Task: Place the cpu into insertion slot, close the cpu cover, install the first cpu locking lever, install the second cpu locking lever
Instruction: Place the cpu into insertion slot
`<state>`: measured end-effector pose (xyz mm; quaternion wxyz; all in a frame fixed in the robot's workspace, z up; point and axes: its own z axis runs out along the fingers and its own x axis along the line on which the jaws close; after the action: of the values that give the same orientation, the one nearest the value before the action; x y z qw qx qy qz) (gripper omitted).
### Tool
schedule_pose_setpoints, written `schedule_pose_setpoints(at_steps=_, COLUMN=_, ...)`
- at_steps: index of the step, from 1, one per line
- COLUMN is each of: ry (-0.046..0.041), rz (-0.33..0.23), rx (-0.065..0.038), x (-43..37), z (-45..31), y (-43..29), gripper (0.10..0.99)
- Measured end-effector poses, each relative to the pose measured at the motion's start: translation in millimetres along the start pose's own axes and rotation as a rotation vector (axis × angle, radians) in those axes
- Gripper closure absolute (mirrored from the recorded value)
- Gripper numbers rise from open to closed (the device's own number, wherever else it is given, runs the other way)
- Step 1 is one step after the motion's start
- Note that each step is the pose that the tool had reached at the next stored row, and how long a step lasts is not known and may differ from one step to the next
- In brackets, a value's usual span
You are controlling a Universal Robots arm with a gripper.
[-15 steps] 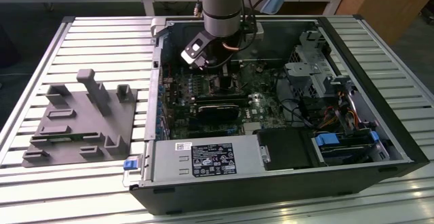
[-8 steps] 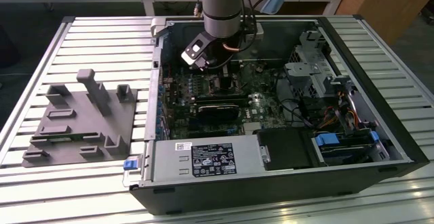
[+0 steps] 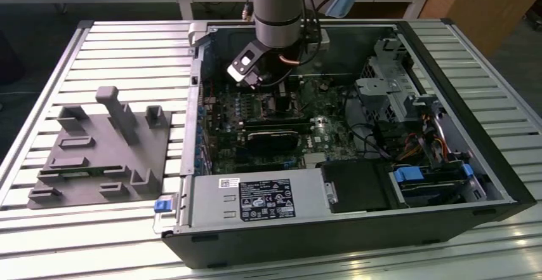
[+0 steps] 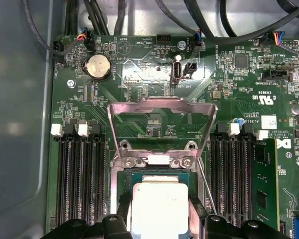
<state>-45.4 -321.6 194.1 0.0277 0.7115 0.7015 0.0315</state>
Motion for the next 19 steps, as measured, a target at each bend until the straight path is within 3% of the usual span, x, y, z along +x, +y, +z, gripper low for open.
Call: schedule_pose_setpoints(at_steps=19, ry=0.0009, rz=-0.016, rx=0.000, x=0.1, z=2.9, y=-1.5, gripper=0.549)
